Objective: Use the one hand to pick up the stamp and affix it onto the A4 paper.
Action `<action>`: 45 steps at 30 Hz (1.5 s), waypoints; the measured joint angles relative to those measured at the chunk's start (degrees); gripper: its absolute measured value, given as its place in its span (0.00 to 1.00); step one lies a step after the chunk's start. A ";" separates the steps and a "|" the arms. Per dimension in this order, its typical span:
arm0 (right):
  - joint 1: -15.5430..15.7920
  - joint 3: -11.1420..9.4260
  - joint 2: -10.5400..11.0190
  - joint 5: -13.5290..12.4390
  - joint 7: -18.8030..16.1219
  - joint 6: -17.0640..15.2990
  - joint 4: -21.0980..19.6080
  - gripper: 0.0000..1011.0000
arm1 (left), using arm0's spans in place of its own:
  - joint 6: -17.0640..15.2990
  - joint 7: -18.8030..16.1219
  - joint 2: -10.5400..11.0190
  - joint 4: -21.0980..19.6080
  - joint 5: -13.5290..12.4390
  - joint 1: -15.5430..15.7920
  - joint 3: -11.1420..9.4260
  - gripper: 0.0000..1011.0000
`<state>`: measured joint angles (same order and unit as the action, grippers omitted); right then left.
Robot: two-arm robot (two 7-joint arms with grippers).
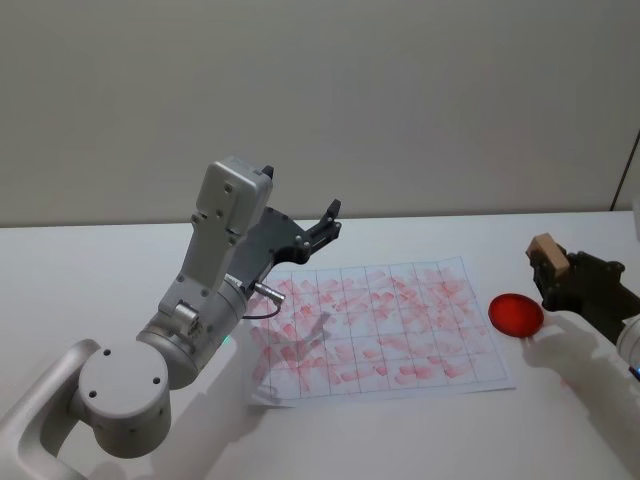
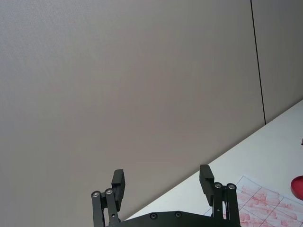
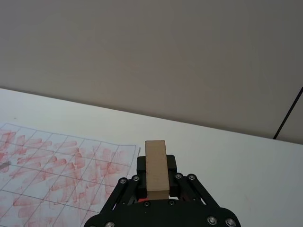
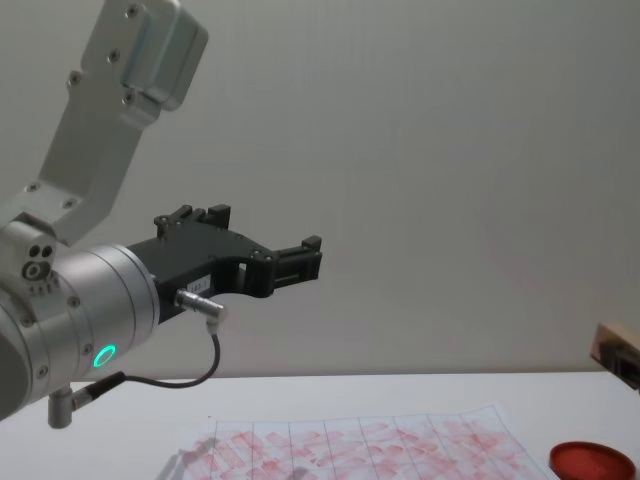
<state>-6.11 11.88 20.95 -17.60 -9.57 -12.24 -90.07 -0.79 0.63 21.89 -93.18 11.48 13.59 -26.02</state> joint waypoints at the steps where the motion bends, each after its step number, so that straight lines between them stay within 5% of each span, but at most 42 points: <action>1: 0.02 -0.01 0.02 -0.03 0.02 -0.18 0.03 0.22 | 0.00 0.00 0.00 0.00 0.00 0.00 0.00 0.99; 45: -2.51 0.98 -1.35 2.12 -2.52 -6.67 5.16 0.22 | 0.00 0.00 0.00 0.00 0.00 0.00 0.00 0.99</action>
<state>-8.62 12.86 19.60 -15.48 -12.09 -18.91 -84.91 -0.79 0.62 21.89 -93.18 11.48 13.59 -26.02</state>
